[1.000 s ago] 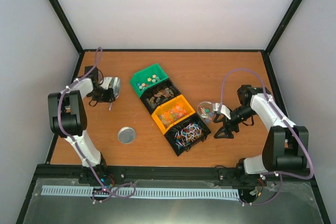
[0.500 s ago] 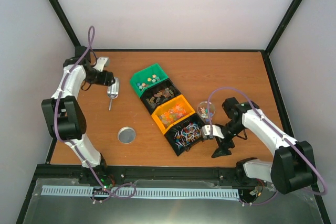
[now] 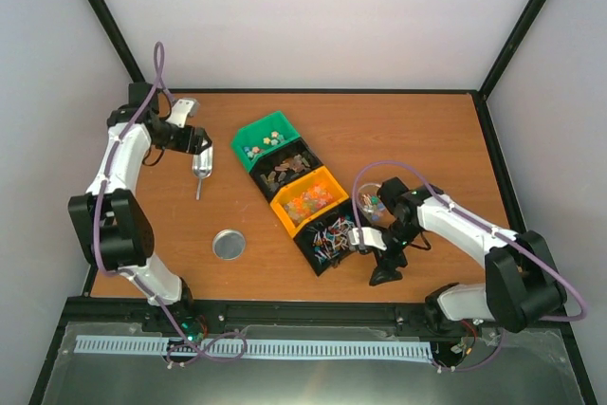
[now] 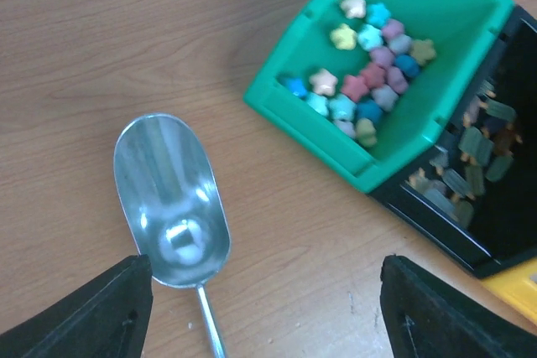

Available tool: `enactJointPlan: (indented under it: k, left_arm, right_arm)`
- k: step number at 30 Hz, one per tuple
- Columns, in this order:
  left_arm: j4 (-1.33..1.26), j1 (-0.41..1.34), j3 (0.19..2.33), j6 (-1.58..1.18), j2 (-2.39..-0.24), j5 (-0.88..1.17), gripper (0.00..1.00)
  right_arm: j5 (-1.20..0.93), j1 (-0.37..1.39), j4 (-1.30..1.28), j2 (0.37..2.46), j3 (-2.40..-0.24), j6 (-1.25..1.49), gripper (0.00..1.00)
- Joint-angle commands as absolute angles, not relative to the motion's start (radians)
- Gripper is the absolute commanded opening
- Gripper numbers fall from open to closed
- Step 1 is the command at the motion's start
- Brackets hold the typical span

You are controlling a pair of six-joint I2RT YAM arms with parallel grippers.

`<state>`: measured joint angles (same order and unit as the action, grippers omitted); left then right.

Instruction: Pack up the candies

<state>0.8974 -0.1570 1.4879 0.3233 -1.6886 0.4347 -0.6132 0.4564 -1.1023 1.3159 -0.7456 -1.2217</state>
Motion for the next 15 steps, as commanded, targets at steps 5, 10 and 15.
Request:
enactJointPlan:
  k: [5,10,15]
  left_arm:
    - [0.901,-0.161,1.393,0.418,-1.555,0.474,0.76]
    - [0.926,-0.161,1.344,0.465,-1.503,0.495,0.76]
    - [0.977,-0.161,1.294,0.531,-1.468,0.497,0.75]
  right_arm:
    - [-0.562,0.532,-0.745,1.432,-0.865,-0.932,0.93]
    - [-0.576,0.541,-0.665,1.534,-0.964,-0.879,0.93]
    - [-0.566,0.554,-0.621,1.664,-1.102,-0.817,0.92]
